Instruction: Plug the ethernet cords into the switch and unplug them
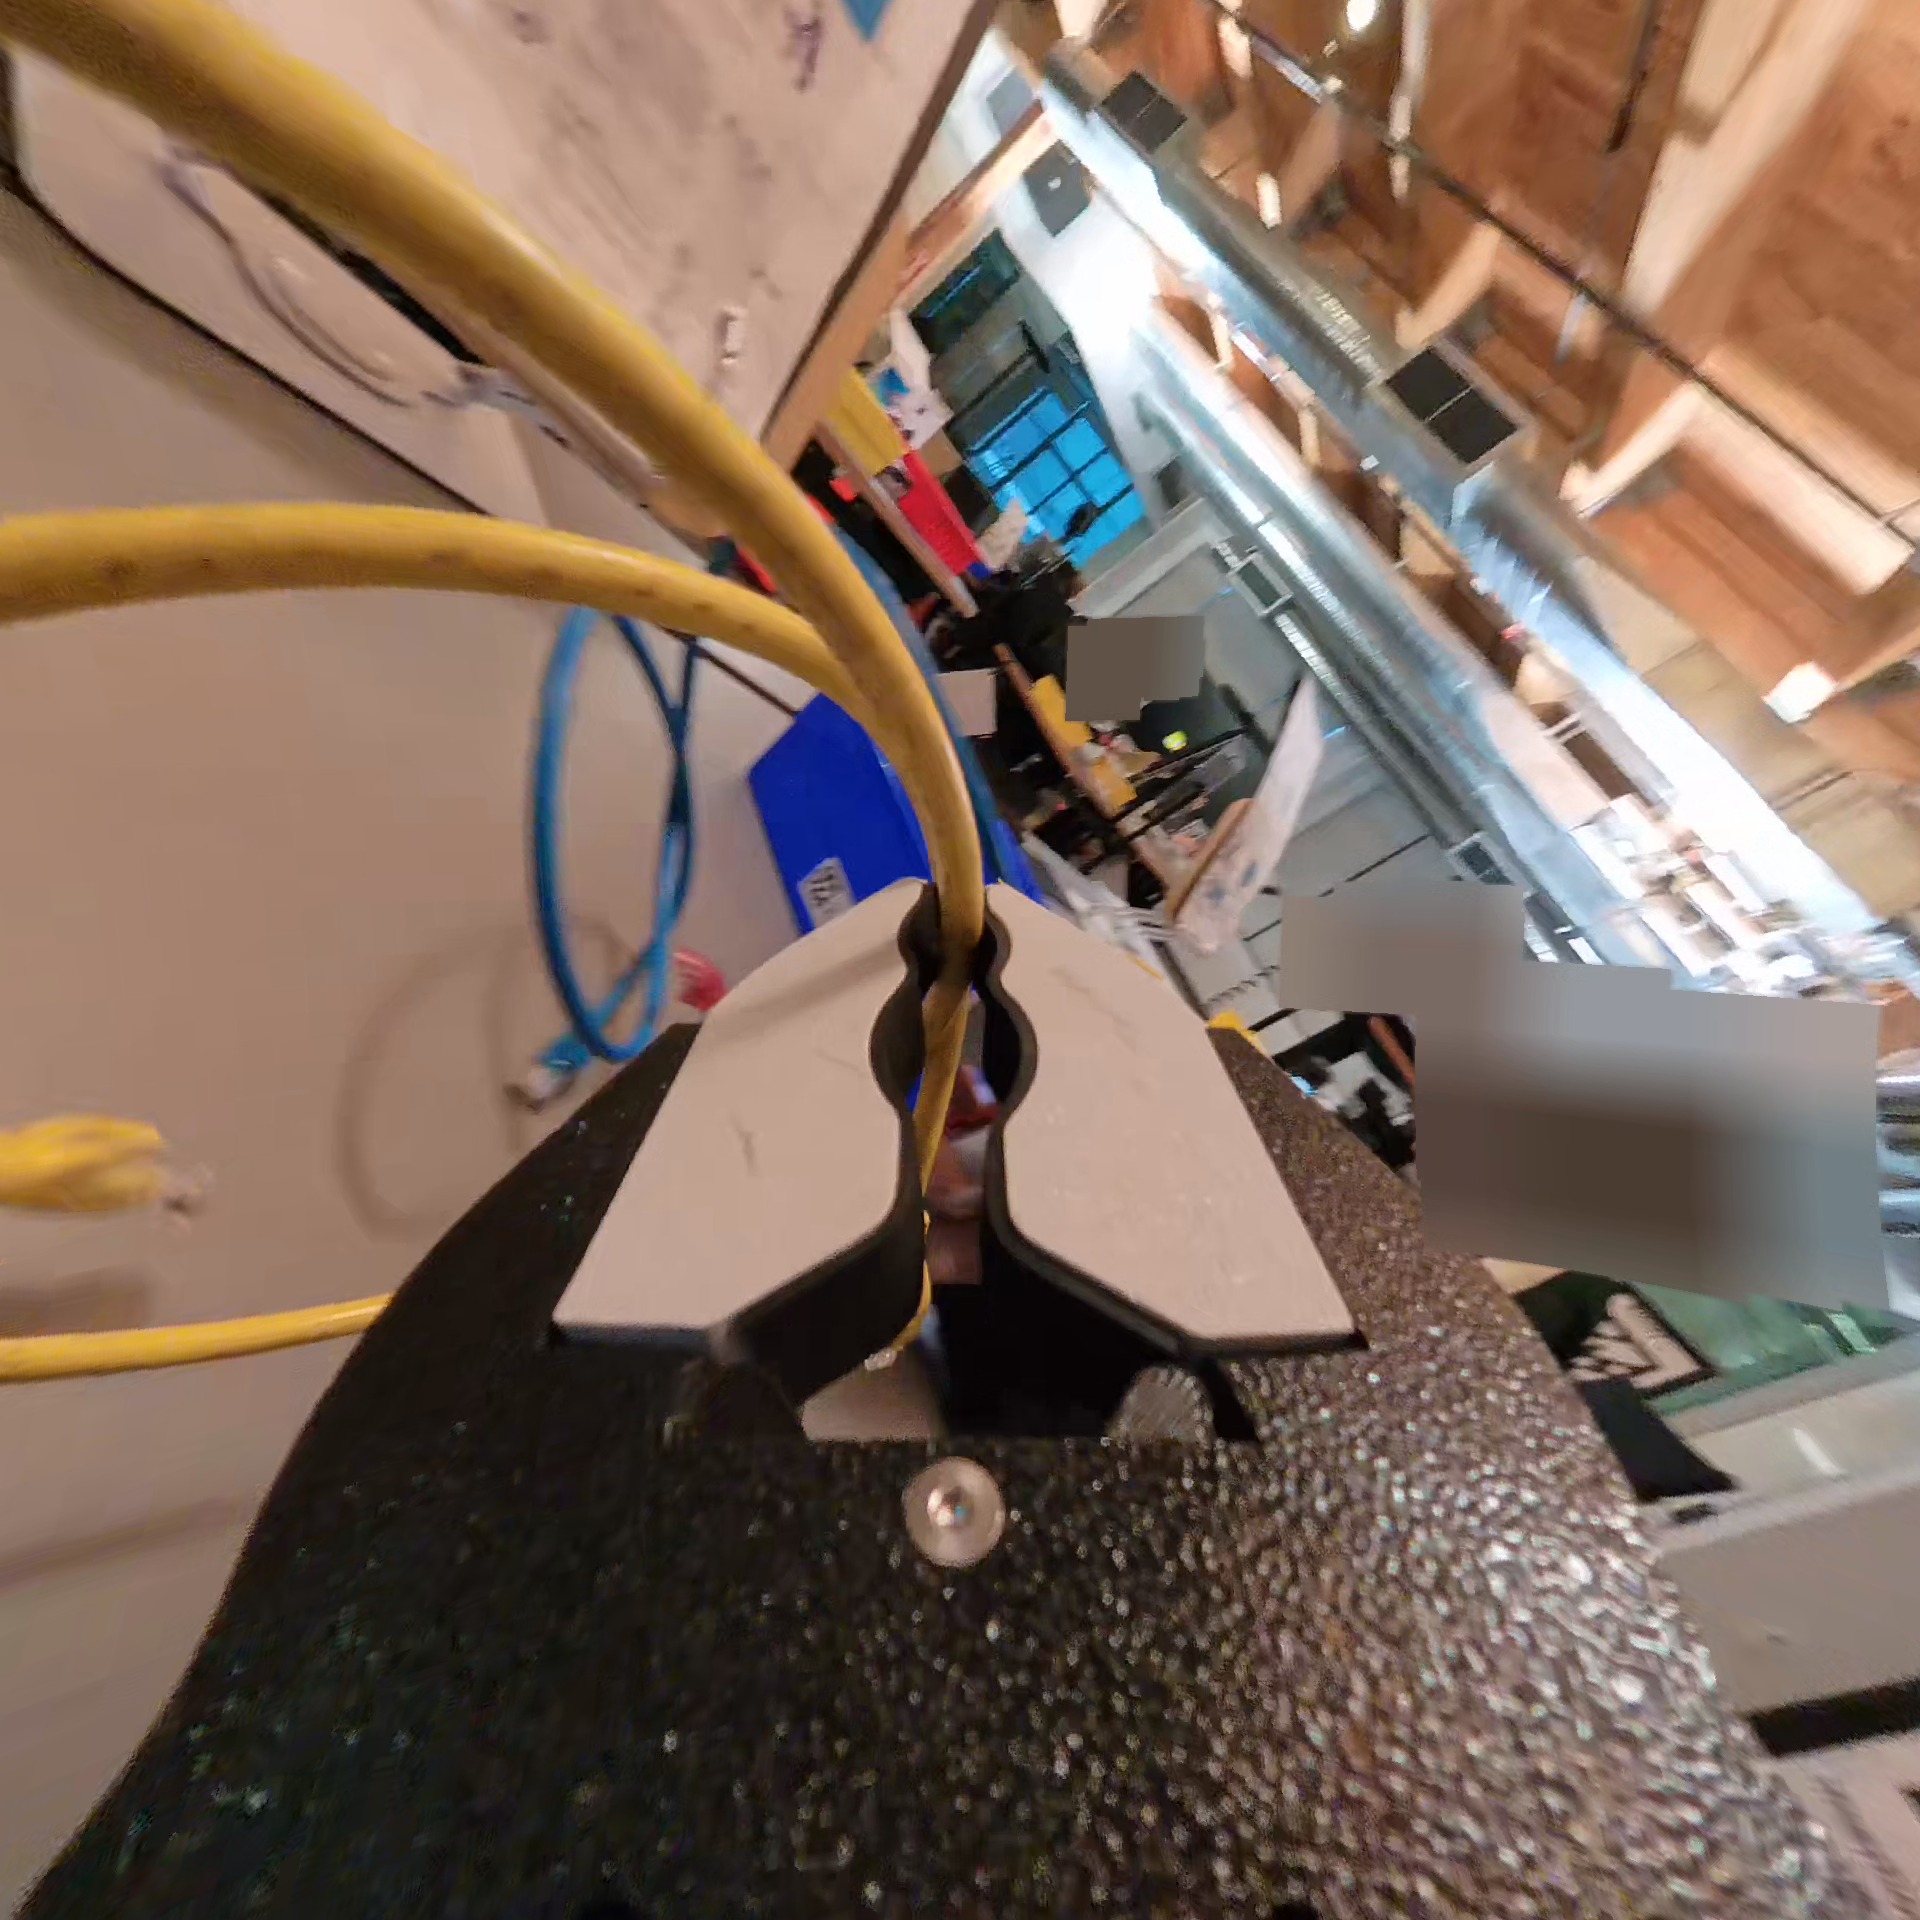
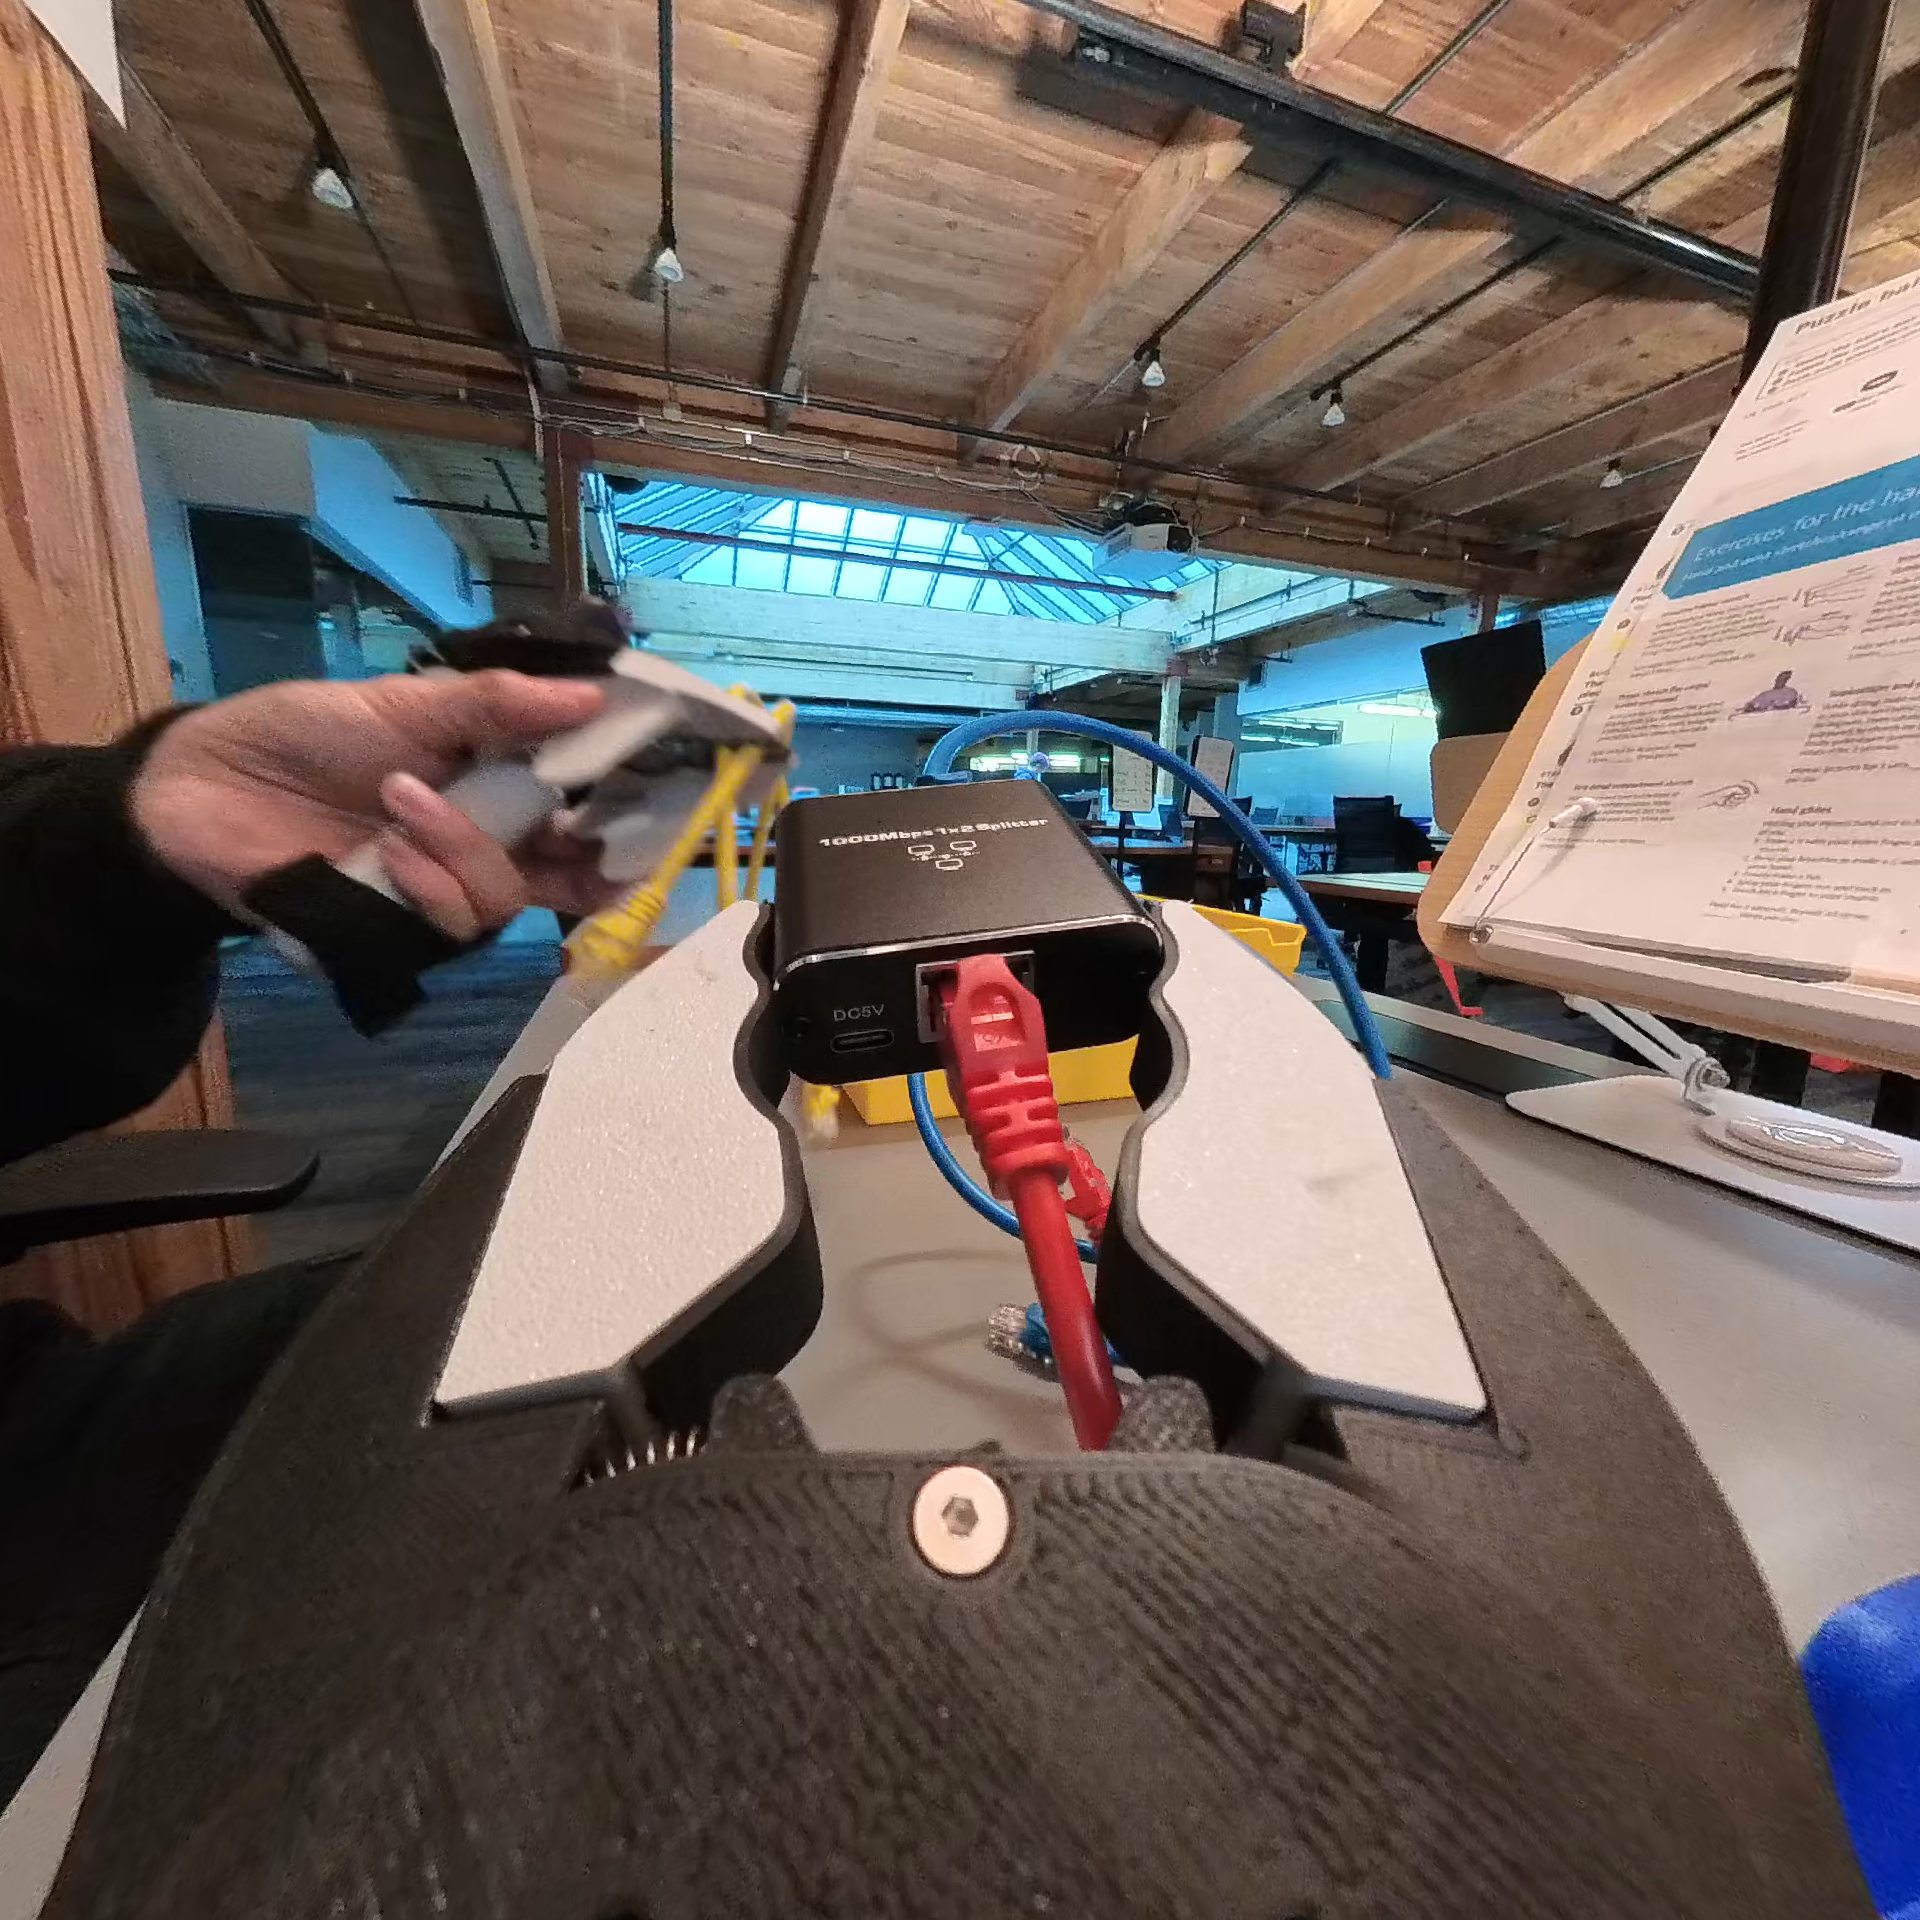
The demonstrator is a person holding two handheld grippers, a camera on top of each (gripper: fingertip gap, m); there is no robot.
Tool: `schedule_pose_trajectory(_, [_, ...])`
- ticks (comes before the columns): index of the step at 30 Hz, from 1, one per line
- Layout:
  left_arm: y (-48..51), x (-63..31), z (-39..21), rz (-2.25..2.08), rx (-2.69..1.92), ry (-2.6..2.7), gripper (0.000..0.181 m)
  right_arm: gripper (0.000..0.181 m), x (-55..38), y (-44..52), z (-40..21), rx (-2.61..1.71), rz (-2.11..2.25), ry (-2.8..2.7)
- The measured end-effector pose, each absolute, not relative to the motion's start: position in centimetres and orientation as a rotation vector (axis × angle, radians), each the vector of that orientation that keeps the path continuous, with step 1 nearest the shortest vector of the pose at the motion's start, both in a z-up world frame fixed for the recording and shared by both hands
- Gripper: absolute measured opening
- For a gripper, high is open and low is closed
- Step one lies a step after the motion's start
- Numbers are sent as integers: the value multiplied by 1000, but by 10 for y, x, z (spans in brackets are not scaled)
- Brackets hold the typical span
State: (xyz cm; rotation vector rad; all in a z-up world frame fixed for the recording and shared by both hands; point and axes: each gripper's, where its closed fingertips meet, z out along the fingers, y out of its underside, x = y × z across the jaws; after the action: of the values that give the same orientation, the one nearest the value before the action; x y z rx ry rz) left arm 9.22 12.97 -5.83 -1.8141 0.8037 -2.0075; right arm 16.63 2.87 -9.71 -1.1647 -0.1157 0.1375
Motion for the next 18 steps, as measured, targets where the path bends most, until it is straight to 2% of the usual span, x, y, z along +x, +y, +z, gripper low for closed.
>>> schedule_pose_trajectory(6, [111,61,-36,-2225,-1877,509,6,66,166,29,-96,-1157,148,-117])
schedule_pose_trajectory(12, [125,98,-88,-2119,-2072,490,7,65,163,30,-98,-1167,151,-127])
schedule_pose_trajectory(16, [135,122,-134,-1908,-2128,664,26,65,165,28,-97,-1161,143,-118])
schedule_pose_trajectory(18, [136,129,-154,-1808,-2151,775,42,65,166,26,-96,-1154,140,-111])
